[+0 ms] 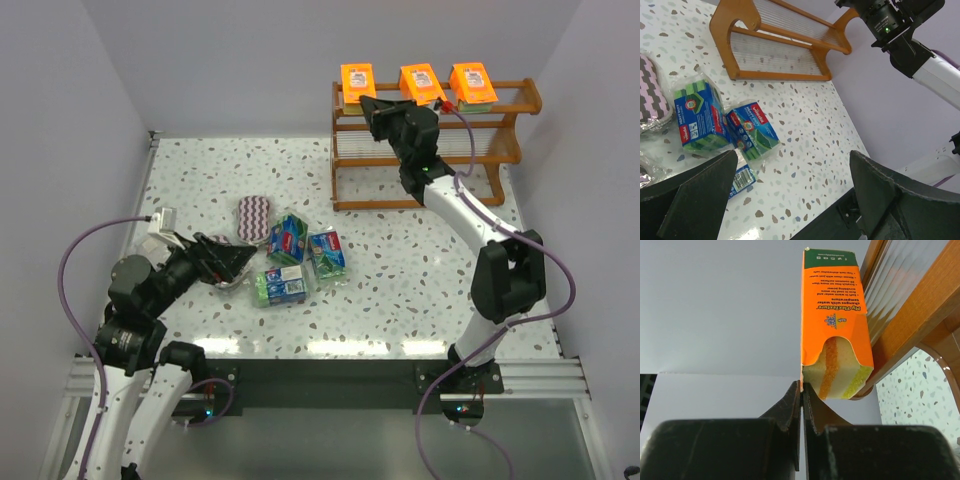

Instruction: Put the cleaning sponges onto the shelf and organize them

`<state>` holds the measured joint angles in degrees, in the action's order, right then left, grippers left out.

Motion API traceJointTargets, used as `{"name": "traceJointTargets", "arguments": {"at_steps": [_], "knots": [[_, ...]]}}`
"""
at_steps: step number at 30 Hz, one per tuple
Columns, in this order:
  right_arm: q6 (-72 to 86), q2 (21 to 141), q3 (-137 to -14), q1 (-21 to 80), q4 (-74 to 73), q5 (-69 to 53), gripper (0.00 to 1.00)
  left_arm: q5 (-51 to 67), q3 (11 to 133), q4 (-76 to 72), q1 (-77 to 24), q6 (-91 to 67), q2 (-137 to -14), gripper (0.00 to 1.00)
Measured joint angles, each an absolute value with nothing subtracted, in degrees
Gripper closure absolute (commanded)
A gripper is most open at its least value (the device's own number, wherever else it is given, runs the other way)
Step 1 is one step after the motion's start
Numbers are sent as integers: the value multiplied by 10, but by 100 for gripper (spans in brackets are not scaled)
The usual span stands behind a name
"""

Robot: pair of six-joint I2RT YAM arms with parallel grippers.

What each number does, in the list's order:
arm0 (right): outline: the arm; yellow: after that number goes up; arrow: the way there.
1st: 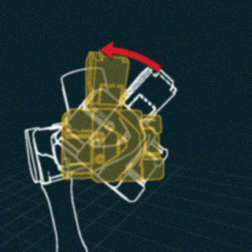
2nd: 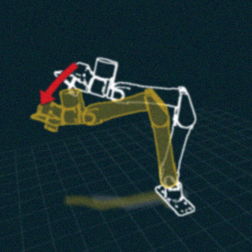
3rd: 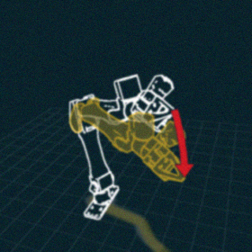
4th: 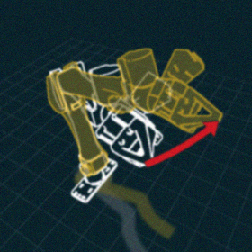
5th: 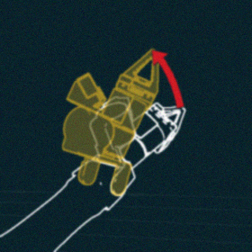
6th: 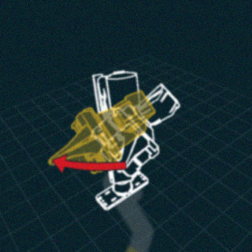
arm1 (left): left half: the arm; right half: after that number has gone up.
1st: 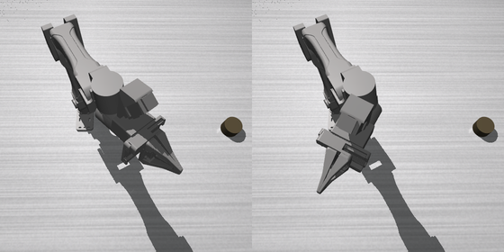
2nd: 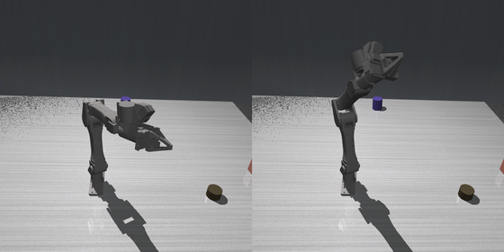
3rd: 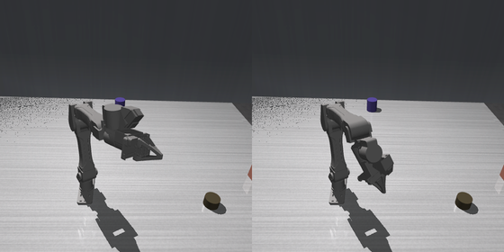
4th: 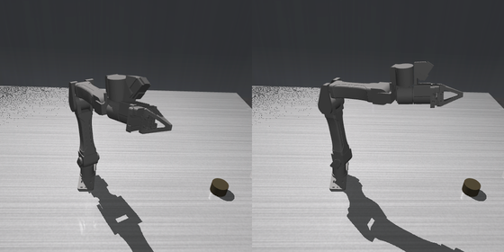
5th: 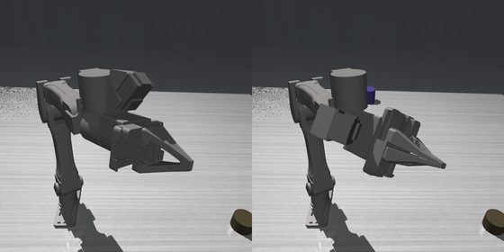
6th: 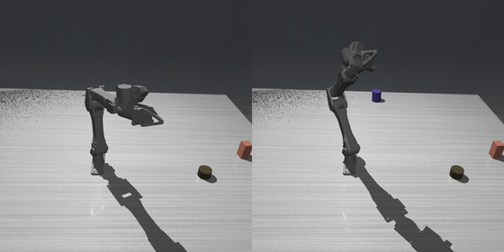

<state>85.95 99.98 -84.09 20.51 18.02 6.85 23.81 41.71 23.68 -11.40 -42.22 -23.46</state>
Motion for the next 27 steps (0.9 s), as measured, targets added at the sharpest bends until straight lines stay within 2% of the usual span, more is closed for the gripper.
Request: {"name": "traceJointTargets", "arguments": {"at_steps": [8,11,12,21,27], "knots": [[862,1000,-838,205,181,64,84,238,417,238,-114,-422,-228,0],[865,1000,-838,205,181,63,67,237,417,239,-114,-422,-228,0],[867,1000,-838,205,182,62,56,237,417,240,-114,-422,-228,0],[865,994,-836,205,179,57,26,237,417,243,-114,-422,-228,0],[865,936,-789,205,175,48,20,236,417,246,-114,-422,-224,0]]}}
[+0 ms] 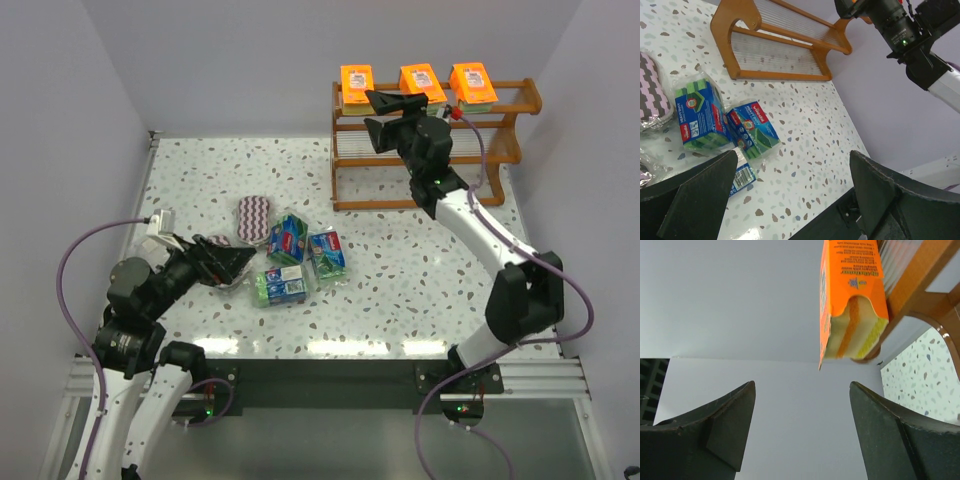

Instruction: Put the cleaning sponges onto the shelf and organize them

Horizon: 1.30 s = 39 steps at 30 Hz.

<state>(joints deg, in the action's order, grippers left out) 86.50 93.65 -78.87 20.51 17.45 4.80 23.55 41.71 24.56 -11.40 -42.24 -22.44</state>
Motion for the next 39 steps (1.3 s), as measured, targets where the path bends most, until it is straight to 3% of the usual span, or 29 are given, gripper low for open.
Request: {"name": "traceJointTargets", "arguments": {"at_steps": [14,20,24,30,39], "knots": [[752,629,-448,209,119,-86,21,236,399,216,-114,-430,-226,0],[740,552,-296,263,24,-107,21,238,394,204,-114,-434,-249,0],[741,490,-264,306,-10,-106,21,238,394,202,-114,-435,-251,0],[747,496,-253,335,-17,-103,20,238,385,194,-114,-441,-247,0],[787,596,-243,374,-4,-78,20,238,378,182,-114,-447,-258,0]]}}
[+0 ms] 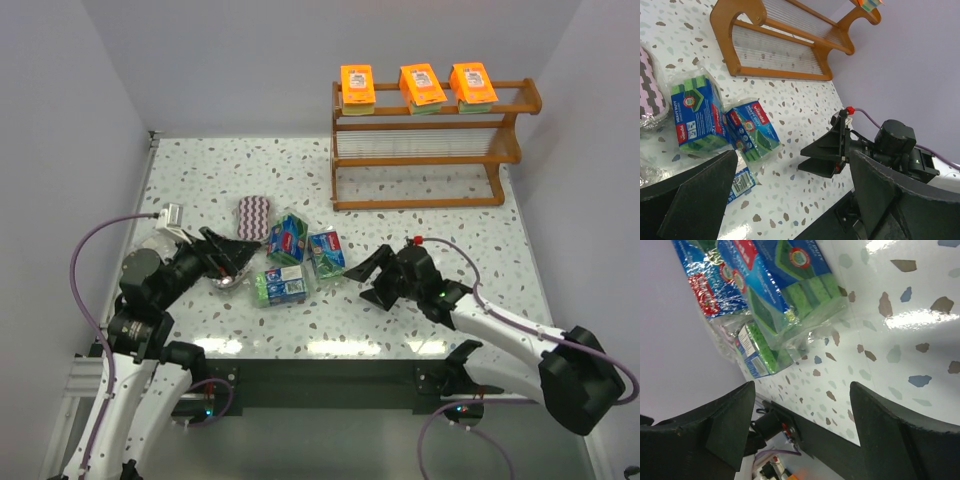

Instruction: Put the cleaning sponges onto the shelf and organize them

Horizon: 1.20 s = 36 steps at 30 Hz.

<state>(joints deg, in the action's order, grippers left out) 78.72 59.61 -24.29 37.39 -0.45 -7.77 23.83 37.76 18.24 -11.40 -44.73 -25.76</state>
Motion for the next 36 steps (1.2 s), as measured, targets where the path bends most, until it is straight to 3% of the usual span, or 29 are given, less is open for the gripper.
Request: {"name": "traceJointTargets", "arguments": {"at_steps": [12,22,27,31,36], "knots": [[847,741,-285,402,62,-35,25,237,378,185,-114,-449,-256,0],[906,814,-309,408,115,0,64,227,378,197,-114,-448,-246,0],[919,824,-312,408,116,8,73,222,378,201,-114,-448,-237,0],[928,822,-308,408,119,10,100,221,378,205,-114,-448,-236,0],[932,779,-268,371,132,-11,100,220,377,207,-114,-448,-235,0]]}}
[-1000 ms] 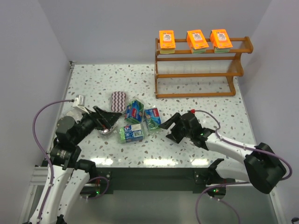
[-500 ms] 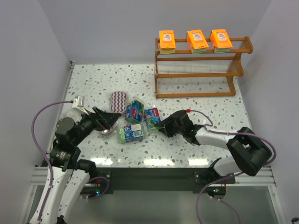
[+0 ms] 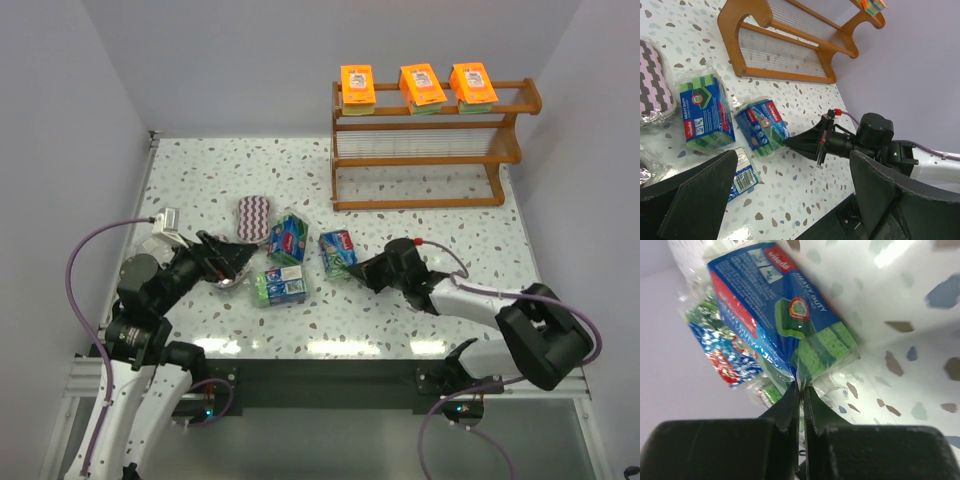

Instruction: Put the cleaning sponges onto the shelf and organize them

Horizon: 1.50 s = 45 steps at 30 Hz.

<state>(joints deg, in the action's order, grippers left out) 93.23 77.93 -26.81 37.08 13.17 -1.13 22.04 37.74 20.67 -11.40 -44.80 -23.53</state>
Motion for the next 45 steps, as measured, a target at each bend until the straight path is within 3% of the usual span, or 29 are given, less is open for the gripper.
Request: {"name": "traceJointTargets", "arguments": {"at_steps": [8,13,28,45], "knots": [[900,537,-239,178,41,-70,100,221,377,206,-114,-444,-238,0],[872,479,-277,65,0,-100,100,224,377,201,-114,-444,-249,0],[776,648,-428,-119,76,-252,100,228,389,205,-114,-428,-258,0],[715,781,-542,-158,150,-340,100,236,389,193,-114,-417,-290,0]]}}
